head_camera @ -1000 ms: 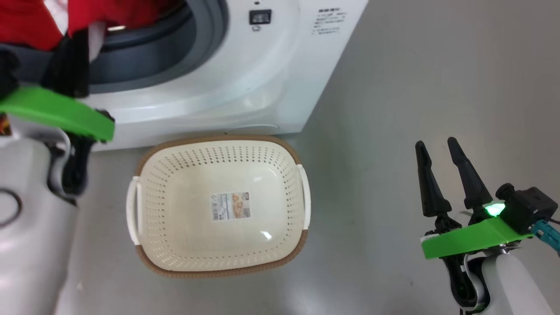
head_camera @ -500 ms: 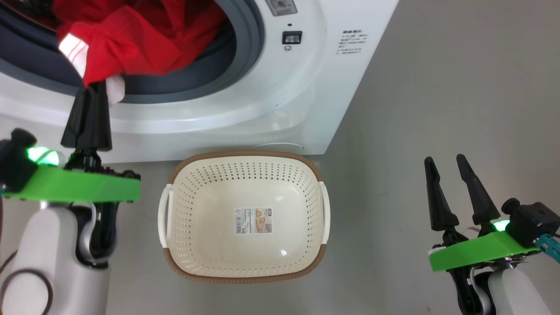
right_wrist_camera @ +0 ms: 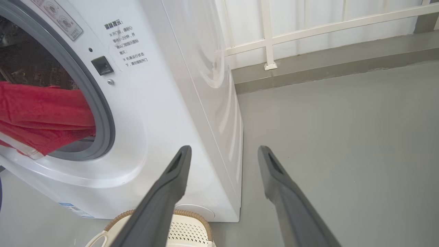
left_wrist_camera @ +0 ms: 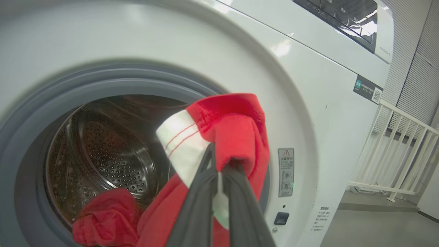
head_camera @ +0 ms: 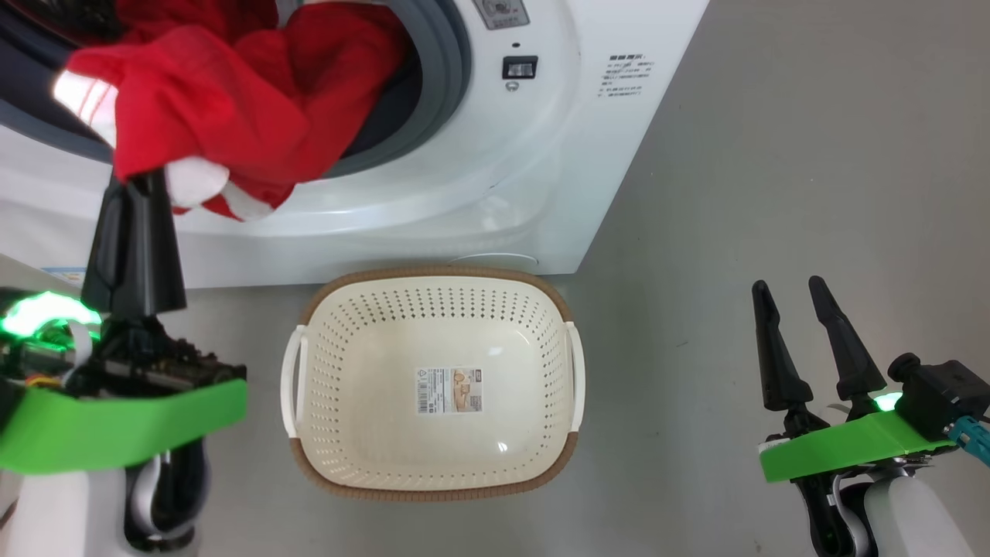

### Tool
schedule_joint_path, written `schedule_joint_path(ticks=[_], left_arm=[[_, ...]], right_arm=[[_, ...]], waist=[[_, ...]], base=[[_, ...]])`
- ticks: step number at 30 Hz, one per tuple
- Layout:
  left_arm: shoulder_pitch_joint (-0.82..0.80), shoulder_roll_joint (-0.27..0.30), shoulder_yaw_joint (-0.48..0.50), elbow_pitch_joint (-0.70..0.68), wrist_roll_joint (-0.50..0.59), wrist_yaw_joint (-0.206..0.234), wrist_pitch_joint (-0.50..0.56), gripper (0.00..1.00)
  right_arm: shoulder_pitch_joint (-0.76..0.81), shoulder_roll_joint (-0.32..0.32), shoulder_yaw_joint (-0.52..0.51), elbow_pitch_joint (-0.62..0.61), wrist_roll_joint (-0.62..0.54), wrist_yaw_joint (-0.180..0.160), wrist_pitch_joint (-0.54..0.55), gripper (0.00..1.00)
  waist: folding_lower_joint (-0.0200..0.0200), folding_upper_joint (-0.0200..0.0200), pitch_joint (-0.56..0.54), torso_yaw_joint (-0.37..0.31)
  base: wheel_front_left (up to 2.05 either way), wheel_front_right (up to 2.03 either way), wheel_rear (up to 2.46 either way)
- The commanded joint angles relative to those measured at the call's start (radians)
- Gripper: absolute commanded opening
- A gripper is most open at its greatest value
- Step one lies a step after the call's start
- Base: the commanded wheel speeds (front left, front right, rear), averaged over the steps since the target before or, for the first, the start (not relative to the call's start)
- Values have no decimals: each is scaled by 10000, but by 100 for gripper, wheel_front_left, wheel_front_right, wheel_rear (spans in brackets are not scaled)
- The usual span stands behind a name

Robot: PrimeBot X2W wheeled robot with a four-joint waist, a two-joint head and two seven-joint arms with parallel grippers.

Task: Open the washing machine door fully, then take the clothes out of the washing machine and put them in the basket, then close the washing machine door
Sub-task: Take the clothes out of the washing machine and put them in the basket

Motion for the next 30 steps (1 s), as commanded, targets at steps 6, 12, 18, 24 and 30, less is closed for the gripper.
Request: schedule_joint_path(ticks=[6, 12, 18, 24, 30], left_arm=[[495, 136, -122, -330, 164, 9, -47, 0], [938, -5, -1005, 1428, -31, 9, -47, 0], [741, 170, -1641, 3278, -106, 9, -47, 0], [28, 408, -2248, 5295, -119, 9, -47, 0], [-1104, 581, -2624, 7034, -140, 9, -47, 0]], right_arm=[[55, -62, 235, -227, -115, 63, -65, 100], [-79, -62, 394, -258, 1, 63, -65, 100], [-198, -62, 474, -307, 126, 63, -65, 100], [-357, -62, 504, -390, 225, 63, -65, 100], [-573, -62, 506, -503, 320, 63, -65, 100]], waist=[[0, 0, 100, -14], [0, 0, 372, -149], [0, 0, 779, -310], [0, 0, 1303, -444], [0, 0, 1882, -565]], base=[[0, 0, 0], [0, 0, 0], [0, 0, 0], [0, 0, 0], [0, 0, 0]])
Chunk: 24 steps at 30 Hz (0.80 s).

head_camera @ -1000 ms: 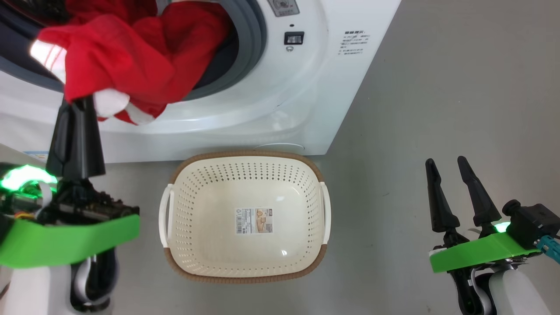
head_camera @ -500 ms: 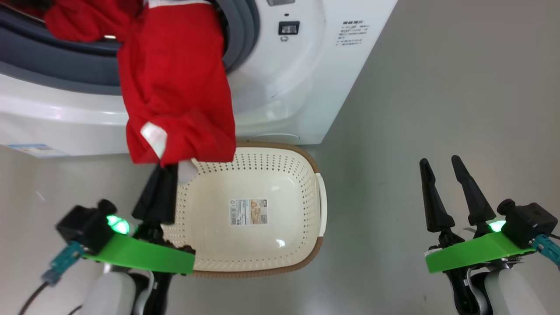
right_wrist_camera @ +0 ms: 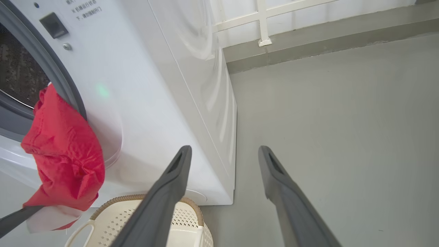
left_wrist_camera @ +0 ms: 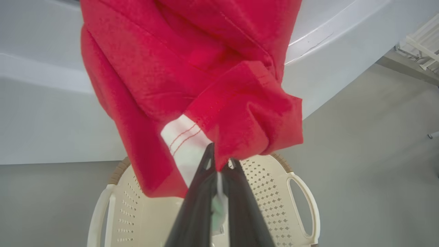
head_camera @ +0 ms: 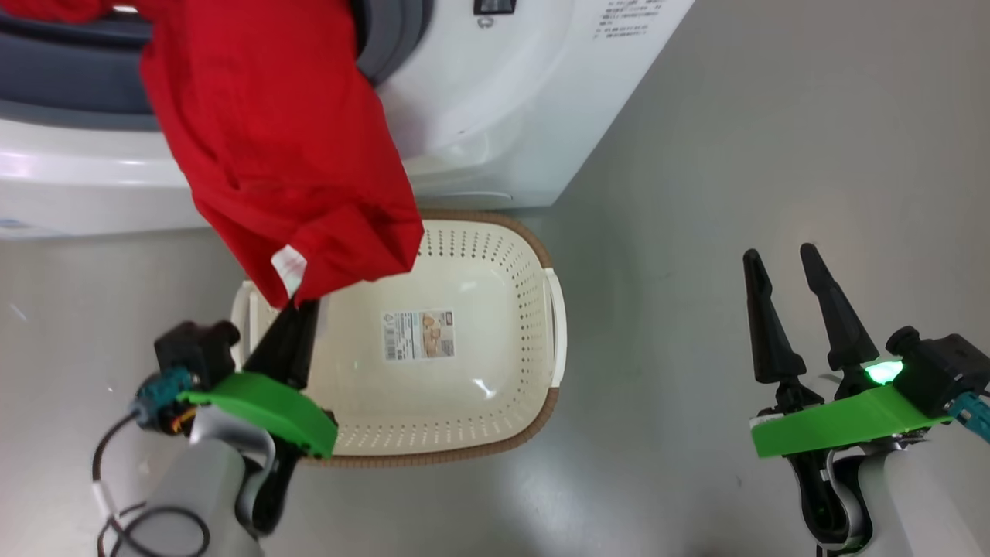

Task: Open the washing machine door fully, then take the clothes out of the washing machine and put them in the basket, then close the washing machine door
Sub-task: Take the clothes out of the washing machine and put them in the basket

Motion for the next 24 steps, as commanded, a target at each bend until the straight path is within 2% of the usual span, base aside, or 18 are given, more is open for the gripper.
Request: schedule_joint_path(ticks=[1, 10, 11, 14, 17, 18, 20, 24], left_arm=[[-394, 316, 160, 247, -35, 9, -51, 0], [-1801, 418, -160, 1742, -129, 9, -51, 0], [-2060, 435, -231, 2027, -178, 9, -51, 4], [-2409, 485, -305, 2353, -320, 9, -51, 20], [-2649, 531, -328, 2535, -426, 9, -51, 49], [-2699, 548, -323, 2553, -448, 9, -51, 73], [-2744, 558, -325, 2552, -488, 9, -51, 100], [-2710, 549, -318, 2463, -590, 9, -51, 100]], right_arm=[[-141, -60, 254, -286, 128, 63, -65, 100], [-399, -60, 300, -391, 206, 63, -65, 100], [-443, -60, 306, -408, 216, 63, -65, 100], [-503, -60, 323, -431, 226, 63, -65, 100], [-572, -60, 335, -437, 230, 63, -65, 100], [-593, -60, 339, -436, 230, 63, -65, 100], [-630, -60, 337, -423, 225, 63, -65, 100], [-663, -60, 301, -384, 202, 63, -65, 100]], waist=[[0, 0, 407, -134], [0, 0, 1024, -235], [0, 0, 1121, -243], [0, 0, 1250, -247], [0, 0, 1322, -234], [0, 0, 1333, -228], [0, 0, 1332, -207], [0, 0, 1281, -127]], base=[[0, 0, 0], [0, 0, 0], [0, 0, 0], [0, 0, 0], [0, 0, 0], [0, 0, 0], [0, 0, 0], [0, 0, 0]])
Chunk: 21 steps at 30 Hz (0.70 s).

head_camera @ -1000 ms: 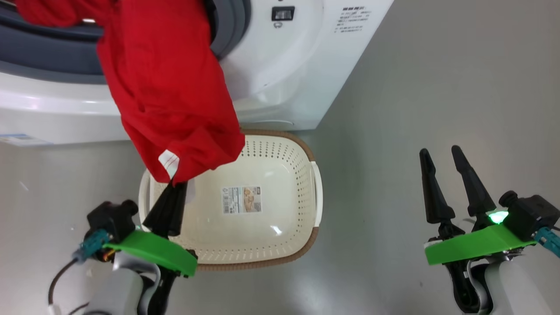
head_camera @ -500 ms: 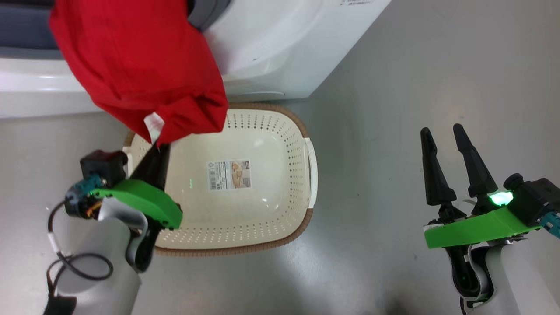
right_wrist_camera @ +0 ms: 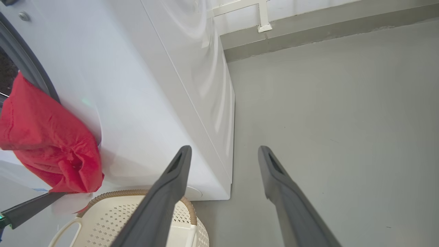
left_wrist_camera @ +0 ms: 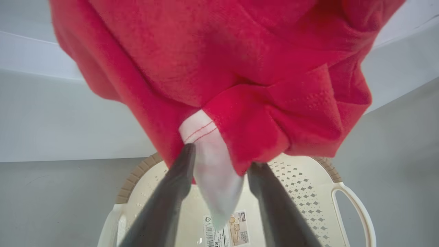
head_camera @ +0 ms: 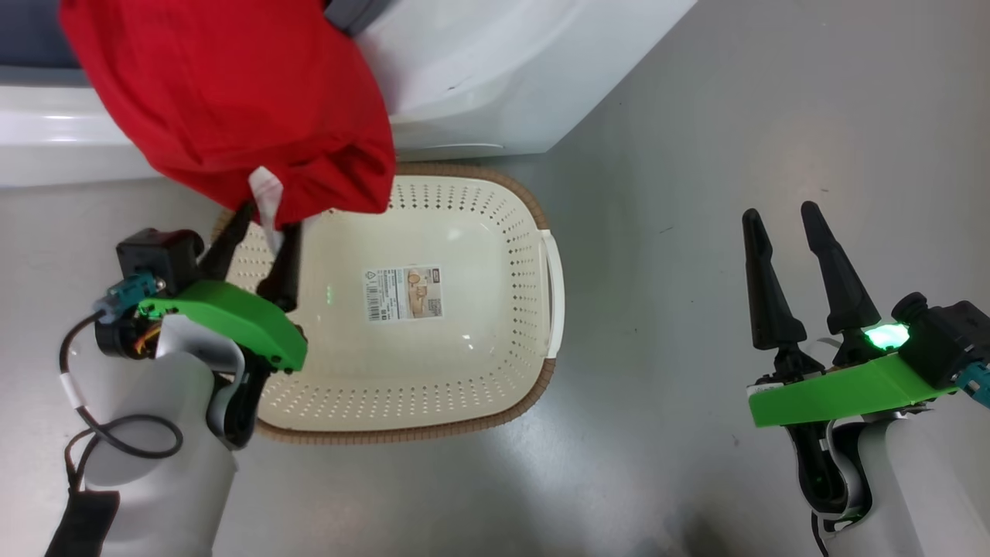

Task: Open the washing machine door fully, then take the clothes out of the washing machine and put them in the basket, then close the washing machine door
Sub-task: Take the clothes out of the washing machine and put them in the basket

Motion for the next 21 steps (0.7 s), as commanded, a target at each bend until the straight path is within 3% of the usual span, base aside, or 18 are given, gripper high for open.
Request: schedule_joint_path(ticks=[1, 11, 21], left_arm=[[72, 342, 208, -206, -60, 9, -51, 100], [543, 322, 337, -1058, -257, 9, -51, 100], [1607, 186, 1359, -2571, 299, 9, -51, 100]], right_arm=[[32, -56, 190, -189, 108, 63, -65, 100], [60, -56, 114, -111, -6, 63, -65, 100], [264, -56, 30, -52, -149, 63, -65, 100]], waist=[[0, -1, -37, 43], [0, -1, -318, 250], [0, -1, -780, 449]], base=[[0, 0, 0], [0, 0, 0], [0, 0, 0]])
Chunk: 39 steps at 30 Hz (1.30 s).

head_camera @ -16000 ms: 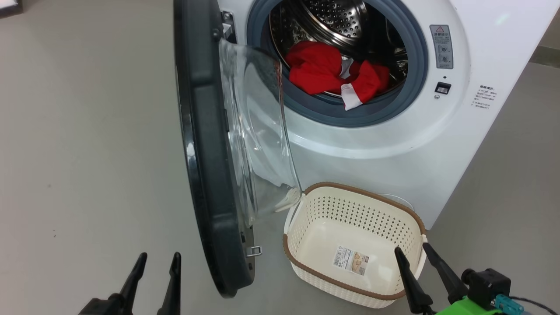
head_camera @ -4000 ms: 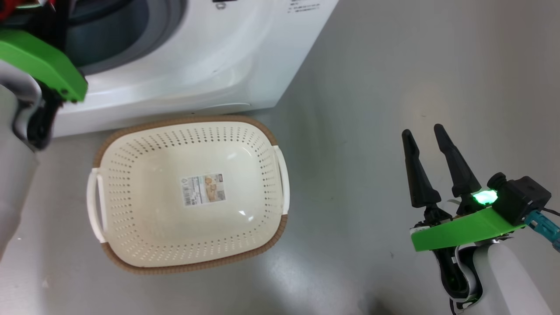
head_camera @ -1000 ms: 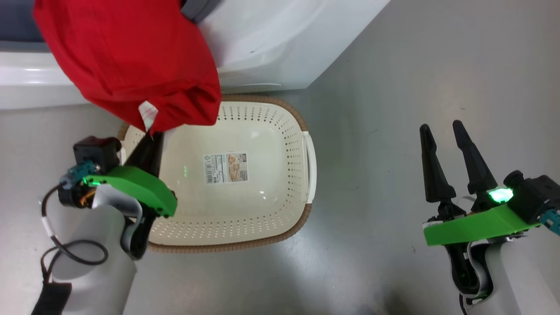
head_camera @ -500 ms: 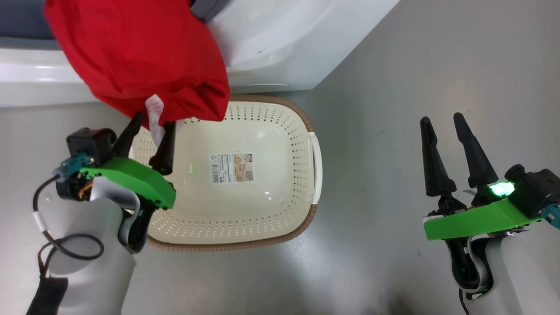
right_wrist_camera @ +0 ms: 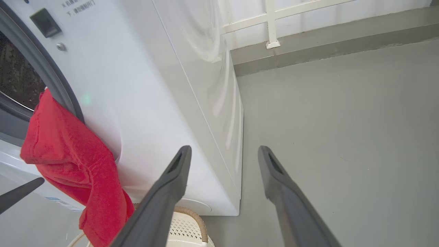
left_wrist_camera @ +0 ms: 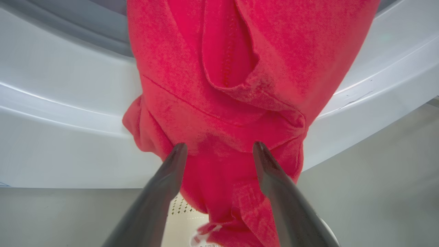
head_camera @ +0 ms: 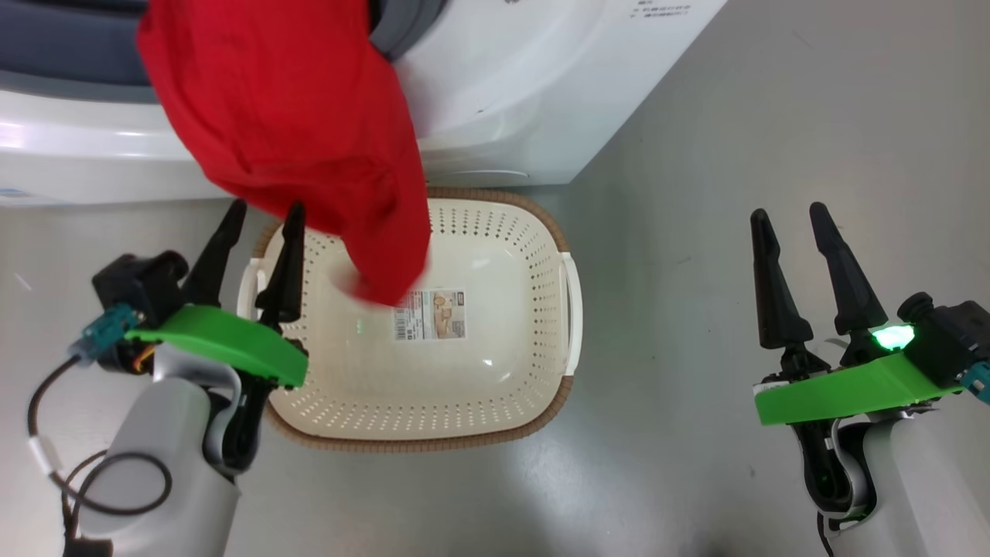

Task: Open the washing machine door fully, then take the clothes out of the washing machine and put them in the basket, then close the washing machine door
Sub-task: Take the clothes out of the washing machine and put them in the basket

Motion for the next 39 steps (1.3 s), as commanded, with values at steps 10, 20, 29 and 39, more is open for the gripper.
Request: schedule_joint_path(ticks=[10, 20, 29, 39], left_arm=[[1496, 124, 1568, -1889, 1167, 9, -51, 100], [3422, -17, 2387, -3821, 1838, 9, -51, 100], [4395, -296, 2830, -4887, 2140, 9, -51, 100], [3843, -249, 2695, -4808, 2013, 9, -51, 100]], right_arm=[[506, -37, 141, -155, -169, 63, -65, 100], [825, -37, 123, -132, -269, 63, -65, 100], [893, -37, 66, -169, -303, 63, -65, 100], [795, -37, 56, -166, -291, 63, -65, 100]], waist=[[0, 0, -451, 156], [0, 0, -822, 185], [0, 0, -779, 205], [0, 0, -664, 222]], base=[[0, 0, 0], [0, 0, 0], [0, 0, 0], [0, 0, 0]])
